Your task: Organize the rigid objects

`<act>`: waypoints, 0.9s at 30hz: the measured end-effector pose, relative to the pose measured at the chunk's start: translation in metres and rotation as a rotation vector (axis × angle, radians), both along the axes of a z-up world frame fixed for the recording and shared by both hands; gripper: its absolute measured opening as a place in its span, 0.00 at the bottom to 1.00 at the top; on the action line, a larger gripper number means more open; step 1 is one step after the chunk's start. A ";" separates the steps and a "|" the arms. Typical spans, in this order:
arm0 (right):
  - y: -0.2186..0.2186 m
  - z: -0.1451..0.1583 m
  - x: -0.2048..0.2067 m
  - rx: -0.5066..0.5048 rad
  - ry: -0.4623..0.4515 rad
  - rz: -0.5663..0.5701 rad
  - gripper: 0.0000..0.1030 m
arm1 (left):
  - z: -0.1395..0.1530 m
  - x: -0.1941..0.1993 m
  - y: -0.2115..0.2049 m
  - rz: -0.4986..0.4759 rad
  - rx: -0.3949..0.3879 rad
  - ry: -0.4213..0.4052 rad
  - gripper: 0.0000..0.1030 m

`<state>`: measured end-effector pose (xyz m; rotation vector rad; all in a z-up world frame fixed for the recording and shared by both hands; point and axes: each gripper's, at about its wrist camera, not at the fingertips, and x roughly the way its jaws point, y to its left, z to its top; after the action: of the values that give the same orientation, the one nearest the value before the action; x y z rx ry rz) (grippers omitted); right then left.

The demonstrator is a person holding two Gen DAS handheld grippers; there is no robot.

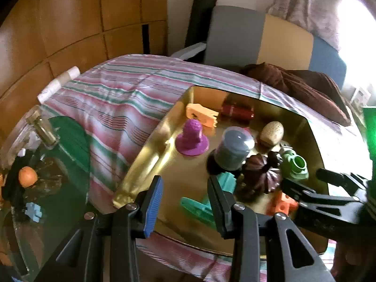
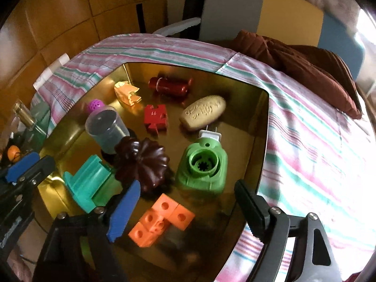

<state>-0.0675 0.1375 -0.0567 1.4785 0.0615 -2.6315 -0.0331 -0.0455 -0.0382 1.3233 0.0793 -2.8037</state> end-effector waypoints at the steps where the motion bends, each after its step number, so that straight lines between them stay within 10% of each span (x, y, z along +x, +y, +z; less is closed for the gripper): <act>1: 0.000 0.001 0.002 -0.009 0.003 -0.003 0.86 | 0.000 0.000 0.000 0.016 -0.024 -0.007 0.38; 6: -0.006 0.015 0.013 0.004 0.051 -0.009 1.00 | 0.001 0.001 0.006 0.028 -0.110 -0.031 0.38; 27: -0.011 0.053 0.025 -0.014 0.154 -0.127 1.00 | 0.022 0.010 0.010 -0.015 -0.091 0.020 0.38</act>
<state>-0.0424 0.1264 -0.0038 1.3147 -0.0375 -2.8360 -0.0235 -0.0352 -0.0160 1.2813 -0.0578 -2.7967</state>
